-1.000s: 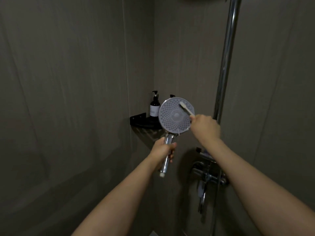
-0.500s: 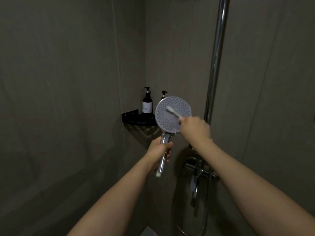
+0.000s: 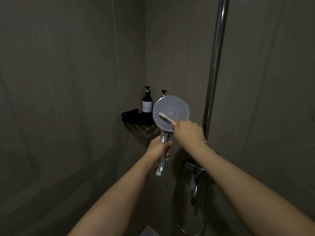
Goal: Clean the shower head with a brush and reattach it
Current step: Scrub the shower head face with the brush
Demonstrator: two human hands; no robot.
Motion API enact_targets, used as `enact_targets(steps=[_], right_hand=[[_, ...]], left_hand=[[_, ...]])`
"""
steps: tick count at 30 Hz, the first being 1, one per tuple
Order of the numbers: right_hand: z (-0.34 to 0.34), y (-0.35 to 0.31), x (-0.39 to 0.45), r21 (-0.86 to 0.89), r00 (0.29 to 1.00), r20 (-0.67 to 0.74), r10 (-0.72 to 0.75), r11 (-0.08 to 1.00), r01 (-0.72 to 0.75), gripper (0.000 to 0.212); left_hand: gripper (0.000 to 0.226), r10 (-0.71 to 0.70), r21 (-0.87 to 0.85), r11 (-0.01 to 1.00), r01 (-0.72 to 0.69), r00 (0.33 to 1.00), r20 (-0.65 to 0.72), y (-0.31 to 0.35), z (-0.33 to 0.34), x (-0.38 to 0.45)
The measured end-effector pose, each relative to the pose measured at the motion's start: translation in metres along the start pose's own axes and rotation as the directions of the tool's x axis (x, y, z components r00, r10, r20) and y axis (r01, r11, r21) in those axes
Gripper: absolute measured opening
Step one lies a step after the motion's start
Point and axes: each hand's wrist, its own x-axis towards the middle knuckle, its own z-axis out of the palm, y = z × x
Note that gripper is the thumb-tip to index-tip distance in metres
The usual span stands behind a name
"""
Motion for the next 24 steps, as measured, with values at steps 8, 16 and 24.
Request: enact_targets(steps=[8, 16, 24], right_hand=[[0.007, 0.018, -0.018, 0.000, 0.997, 0.071, -0.015, 1.000, 0.015, 0.040], [0.015, 0.032, -0.020, 0.017, 0.998, 0.065, 0.003, 1.000, -0.004, 0.042], [0.008, 0.037, -0.006, 0.079, 0.996, -0.017, 0.087, 0.993, -0.085, 0.046]], left_hand=[[0.015, -0.025, -0.050, 0.998, 0.024, 1.000, -0.009, 0.000, -0.010, -0.001], [0.018, -0.046, 0.006, 0.999, 0.046, 0.999, -0.006, -0.009, -0.013, 0.003], [0.019, -0.042, 0.033, 0.999, 0.041, 0.999, 0.034, -0.014, -0.007, 0.001]])
